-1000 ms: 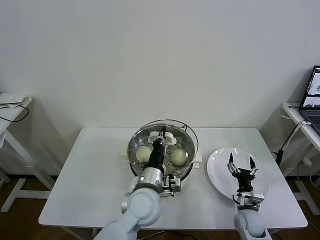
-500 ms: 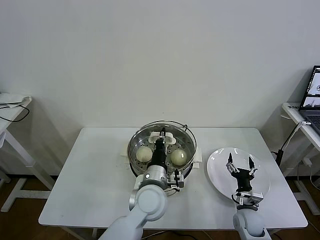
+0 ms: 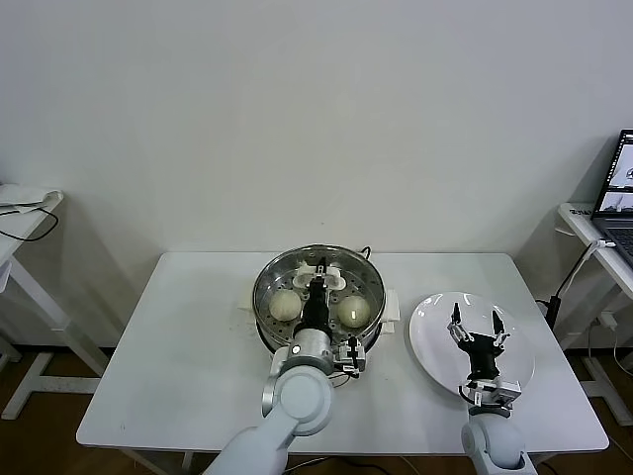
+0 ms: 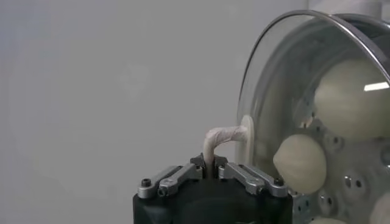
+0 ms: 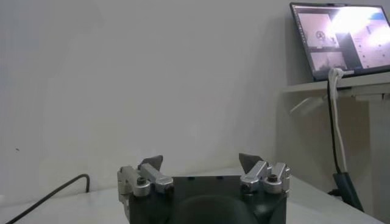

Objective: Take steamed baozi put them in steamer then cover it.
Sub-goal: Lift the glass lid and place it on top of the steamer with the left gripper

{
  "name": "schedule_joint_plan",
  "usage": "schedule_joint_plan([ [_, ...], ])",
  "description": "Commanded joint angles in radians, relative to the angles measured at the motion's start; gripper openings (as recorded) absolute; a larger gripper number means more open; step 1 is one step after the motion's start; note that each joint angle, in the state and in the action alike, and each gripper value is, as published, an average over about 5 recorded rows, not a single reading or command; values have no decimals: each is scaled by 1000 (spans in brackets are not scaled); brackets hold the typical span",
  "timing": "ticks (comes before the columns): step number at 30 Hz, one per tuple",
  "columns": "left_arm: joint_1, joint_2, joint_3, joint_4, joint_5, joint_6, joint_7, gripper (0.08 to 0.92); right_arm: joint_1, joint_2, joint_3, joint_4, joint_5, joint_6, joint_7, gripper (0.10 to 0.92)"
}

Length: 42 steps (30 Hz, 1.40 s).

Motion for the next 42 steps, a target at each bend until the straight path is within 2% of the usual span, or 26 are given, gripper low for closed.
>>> schedule_joint_plan([
  [1, 3, -8, -3, 21, 21, -3, 2, 195, 1, 1, -1, 0, 1, 0, 0, 823],
  [29, 25, -33, -19, 44, 61, -27, 2, 196, 5, 2, -2, -3, 6, 0, -1, 823],
  [32, 30, -32, -20, 37, 62, -26, 2, 229, 5, 2, -4, -3, 5, 0, -1, 823],
  [42, 57, 8, -20, -60, 44, -21, 12, 509, 2, 4, -6, 1, 3, 0, -2, 823],
])
